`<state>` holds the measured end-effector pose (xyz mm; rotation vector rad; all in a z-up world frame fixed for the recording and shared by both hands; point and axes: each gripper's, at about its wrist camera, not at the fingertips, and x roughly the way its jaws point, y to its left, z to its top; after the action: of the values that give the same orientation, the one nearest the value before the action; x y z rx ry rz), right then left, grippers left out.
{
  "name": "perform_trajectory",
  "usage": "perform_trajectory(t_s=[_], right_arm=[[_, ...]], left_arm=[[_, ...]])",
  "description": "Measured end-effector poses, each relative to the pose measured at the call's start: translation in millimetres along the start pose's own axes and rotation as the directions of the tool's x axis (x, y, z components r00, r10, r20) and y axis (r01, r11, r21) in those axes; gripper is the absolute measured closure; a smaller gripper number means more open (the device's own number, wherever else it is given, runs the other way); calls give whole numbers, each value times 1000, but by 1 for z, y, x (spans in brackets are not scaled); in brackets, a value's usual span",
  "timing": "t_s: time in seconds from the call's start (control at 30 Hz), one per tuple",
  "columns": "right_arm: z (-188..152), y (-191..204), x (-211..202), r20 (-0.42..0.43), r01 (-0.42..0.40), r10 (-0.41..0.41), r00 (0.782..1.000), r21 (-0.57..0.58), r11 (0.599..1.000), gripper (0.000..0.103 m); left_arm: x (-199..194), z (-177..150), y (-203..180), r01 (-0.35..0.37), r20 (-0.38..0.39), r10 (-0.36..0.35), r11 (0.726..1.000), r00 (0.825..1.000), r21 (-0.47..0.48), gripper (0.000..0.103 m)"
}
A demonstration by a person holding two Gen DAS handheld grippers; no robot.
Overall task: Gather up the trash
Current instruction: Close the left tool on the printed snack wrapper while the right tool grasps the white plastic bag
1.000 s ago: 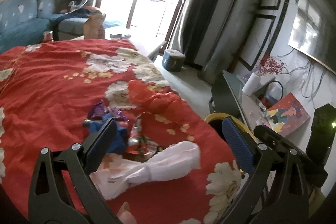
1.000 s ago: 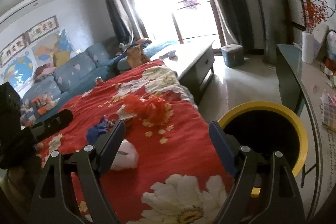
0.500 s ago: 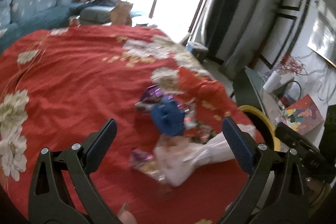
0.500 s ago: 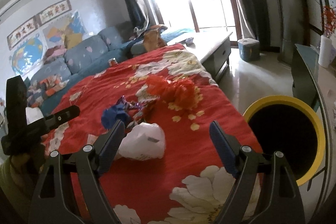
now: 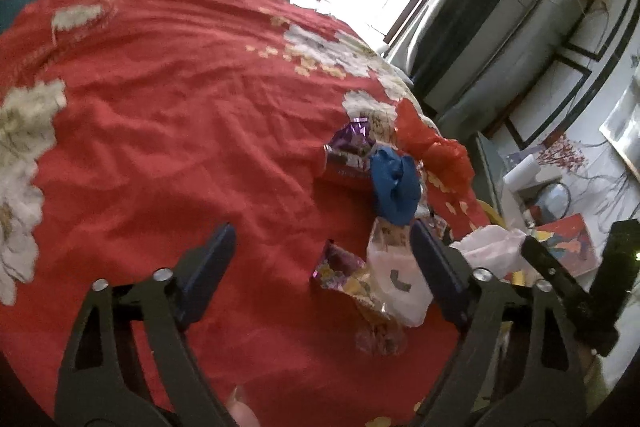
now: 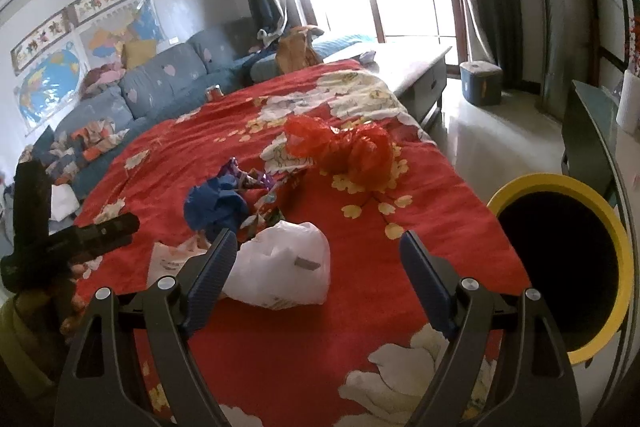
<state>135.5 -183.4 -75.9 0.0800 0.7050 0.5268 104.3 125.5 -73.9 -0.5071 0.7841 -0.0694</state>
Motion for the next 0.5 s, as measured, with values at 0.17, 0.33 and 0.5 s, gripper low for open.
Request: perform_trajectory(t_s=[0.17, 0.33, 0.5], right_arm=[[1, -1, 16, -34, -17, 17, 999, 0, 1000, 22], [2, -6, 31, -83, -71, 75, 994, 49, 996, 25], [-3, -6, 36, -111, -129, 137, 984, 76, 989, 49]], left_arm=[[14, -8, 11, 92, -71, -100, 989, 992, -115, 37], [21, -13, 10, 126, -95, -140, 982, 986, -143, 45], [26, -15, 17, 155, -106, -178, 969, 978, -190, 60]])
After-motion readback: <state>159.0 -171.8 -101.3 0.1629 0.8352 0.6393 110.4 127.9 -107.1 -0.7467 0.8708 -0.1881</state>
